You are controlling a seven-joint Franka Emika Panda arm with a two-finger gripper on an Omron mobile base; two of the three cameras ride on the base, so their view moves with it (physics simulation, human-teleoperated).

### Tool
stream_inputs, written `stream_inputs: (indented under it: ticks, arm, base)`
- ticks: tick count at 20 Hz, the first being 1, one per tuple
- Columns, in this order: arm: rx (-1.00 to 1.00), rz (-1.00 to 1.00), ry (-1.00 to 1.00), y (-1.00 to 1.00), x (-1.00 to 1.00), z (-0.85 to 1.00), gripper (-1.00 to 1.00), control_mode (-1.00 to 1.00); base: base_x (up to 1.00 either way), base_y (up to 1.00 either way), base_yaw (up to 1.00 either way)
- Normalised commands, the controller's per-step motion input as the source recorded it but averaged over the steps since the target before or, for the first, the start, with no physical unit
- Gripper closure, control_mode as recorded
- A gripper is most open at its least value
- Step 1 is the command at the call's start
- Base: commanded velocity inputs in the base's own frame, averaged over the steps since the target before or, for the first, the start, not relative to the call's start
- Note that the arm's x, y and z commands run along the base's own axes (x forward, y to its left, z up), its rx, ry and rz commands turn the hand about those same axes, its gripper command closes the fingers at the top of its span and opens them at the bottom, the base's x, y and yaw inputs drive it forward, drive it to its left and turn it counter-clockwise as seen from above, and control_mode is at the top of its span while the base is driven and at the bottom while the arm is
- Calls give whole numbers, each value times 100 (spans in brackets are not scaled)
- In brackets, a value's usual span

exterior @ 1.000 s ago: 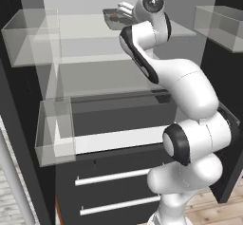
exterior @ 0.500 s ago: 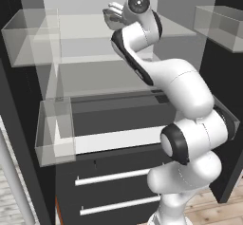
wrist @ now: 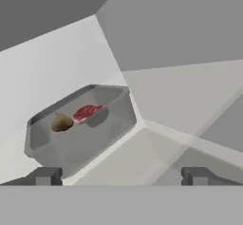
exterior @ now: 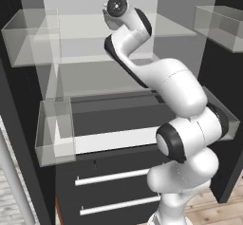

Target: Place the tupperware containing the steak and garlic meal in the microwave. Close the microwave door and press the start button to reheat the meal.

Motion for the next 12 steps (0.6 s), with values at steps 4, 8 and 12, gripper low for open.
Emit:
stream_inputs:
  ticks: [4,8,12]
  arm:
    - [9,-23,0,2,1,0,-100,-100]
    - [16,-18,0,-1,8,11,-100,-100]
    - [24,-9,2,-26,23,17,-100,-100]
  base:
    - [0,0,0]
    - [0,0,0]
    - [0,0,0]
